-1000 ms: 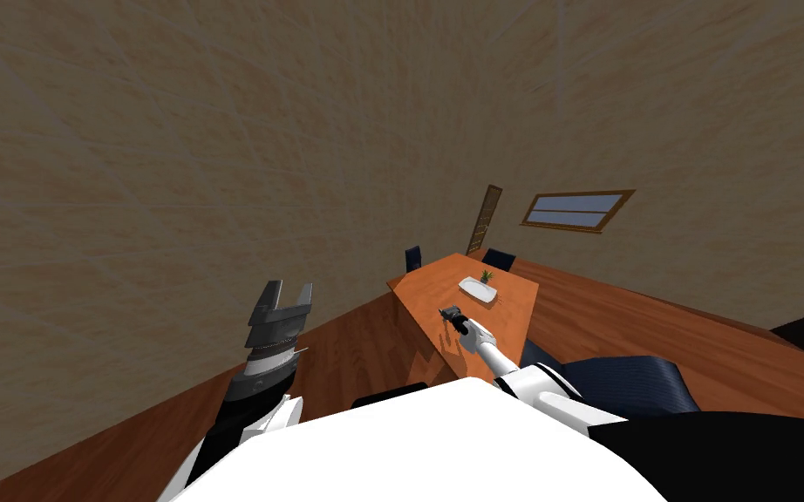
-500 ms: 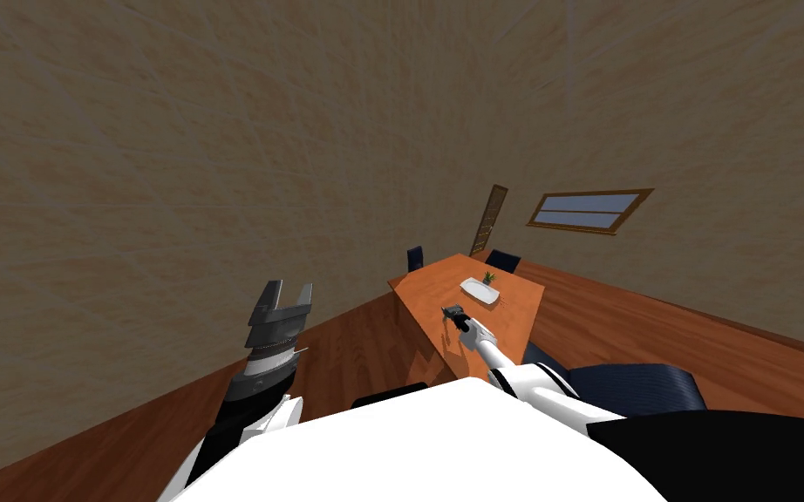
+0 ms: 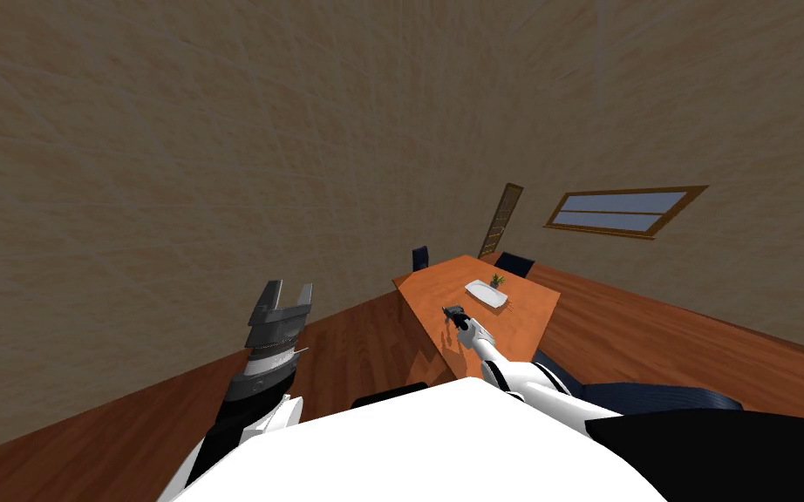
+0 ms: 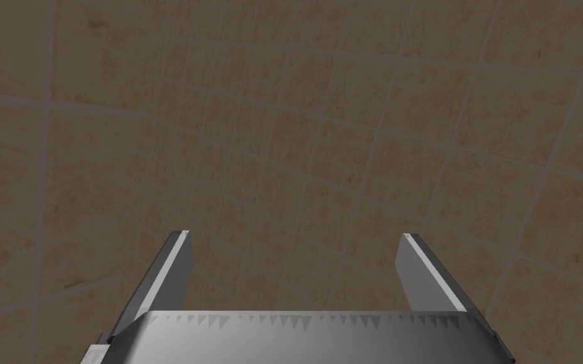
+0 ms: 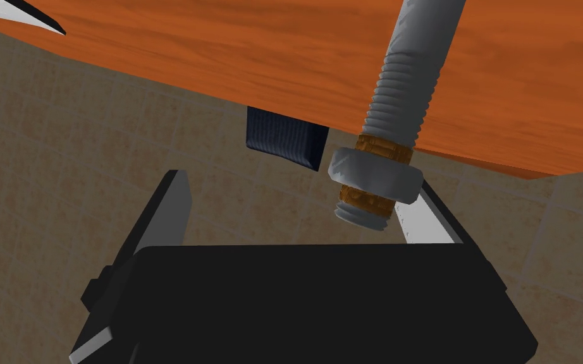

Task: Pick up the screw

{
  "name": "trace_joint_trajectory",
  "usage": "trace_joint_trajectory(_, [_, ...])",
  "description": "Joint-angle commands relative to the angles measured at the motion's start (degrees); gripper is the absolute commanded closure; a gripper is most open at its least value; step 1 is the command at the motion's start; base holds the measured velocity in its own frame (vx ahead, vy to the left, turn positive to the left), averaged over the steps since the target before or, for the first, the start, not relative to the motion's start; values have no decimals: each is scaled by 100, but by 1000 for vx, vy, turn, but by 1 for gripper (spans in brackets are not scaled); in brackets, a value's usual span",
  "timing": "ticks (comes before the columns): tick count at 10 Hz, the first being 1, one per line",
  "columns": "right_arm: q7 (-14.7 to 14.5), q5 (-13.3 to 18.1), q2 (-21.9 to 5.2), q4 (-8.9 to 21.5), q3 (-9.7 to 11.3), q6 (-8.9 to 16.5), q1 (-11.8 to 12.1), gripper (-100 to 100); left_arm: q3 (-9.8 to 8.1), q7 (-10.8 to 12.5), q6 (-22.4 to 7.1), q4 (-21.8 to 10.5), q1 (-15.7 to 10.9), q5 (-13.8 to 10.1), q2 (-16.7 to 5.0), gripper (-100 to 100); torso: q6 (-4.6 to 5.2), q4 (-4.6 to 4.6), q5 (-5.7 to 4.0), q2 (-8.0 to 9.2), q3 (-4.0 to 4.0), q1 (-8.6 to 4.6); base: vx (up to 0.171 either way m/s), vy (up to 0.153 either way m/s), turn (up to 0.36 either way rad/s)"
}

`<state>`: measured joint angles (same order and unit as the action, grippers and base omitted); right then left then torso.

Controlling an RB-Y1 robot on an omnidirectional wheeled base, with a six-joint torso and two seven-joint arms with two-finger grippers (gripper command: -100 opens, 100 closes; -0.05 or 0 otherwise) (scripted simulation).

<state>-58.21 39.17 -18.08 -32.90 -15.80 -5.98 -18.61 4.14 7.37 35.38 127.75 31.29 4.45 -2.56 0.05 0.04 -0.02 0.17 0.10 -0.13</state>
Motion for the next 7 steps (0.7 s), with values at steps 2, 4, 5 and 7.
trace_joint_trajectory(2, [-320,68,154,225,-378,-35,-146,-100,0,0,0,0,1,0,0,0,2,-2,0,-8,-4,1,-35,-32,77])
trace_joint_trajectory(4, [-407,68,154,225,-711,-35,-146,-100,0,0,0,0,0,0,0,0,0,-1,-1,-4,-2,-3,-39,-38,70])
trace_joint_trajectory(5, [-677,128,294,414,-897,-58,-274,-100,0,0,0,0,1,0,0,0,2,-2,0,-9,-5,-1,-43,-40,217])
trace_joint_trajectory(7, [-737,128,294,414,-1207,-58,-274,-100,0,0,0,0,0,0,0,0,2,-1,-1,-5,-3,-5,-38,-37,52])
